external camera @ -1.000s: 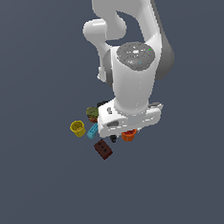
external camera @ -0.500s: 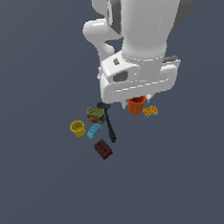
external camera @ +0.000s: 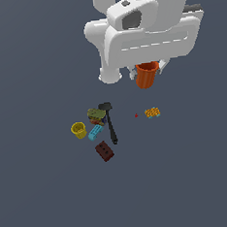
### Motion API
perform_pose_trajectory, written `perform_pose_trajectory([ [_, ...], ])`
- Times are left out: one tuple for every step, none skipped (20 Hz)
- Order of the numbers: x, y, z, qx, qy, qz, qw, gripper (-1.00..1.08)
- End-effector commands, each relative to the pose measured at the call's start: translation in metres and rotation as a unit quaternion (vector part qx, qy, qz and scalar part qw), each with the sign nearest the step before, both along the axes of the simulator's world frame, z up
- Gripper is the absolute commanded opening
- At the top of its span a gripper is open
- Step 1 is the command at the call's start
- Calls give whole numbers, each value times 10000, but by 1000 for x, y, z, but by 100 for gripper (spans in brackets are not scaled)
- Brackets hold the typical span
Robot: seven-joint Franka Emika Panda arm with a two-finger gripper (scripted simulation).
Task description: Pick up a designated object from a clutter of objects.
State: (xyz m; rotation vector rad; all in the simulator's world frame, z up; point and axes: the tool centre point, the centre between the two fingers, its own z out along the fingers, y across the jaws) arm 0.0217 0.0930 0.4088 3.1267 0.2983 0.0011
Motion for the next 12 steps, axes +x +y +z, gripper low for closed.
perform_pose_trajectory([
  [-4, 3, 15, 0, 4, -2, 10000, -100],
  [-5, 4, 19, 0, 4, -2, 10000, -100],
  [-6, 5, 23, 0, 4, -2, 10000, -100],
  [-7, 6, 26, 0, 4, -2, 10000, -100],
  [-8, 6, 29, 0, 4, -2, 10000, -100],
  [-8, 7, 31, 0, 4, -2, 10000, -100],
  [-8, 7, 33, 0, 4, -2, 10000, -100],
  [-8, 7, 34, 3, 4, -3, 10000, -100],
  [-8, 7, 34, 3, 4, -3, 10000, -100],
  [-8, 7, 34, 3, 4, -3, 10000, -100],
  [-8, 7, 34, 3, 4, -3, 10000, -100],
  [-7, 7, 33, 3, 4, -3, 10000, -100],
])
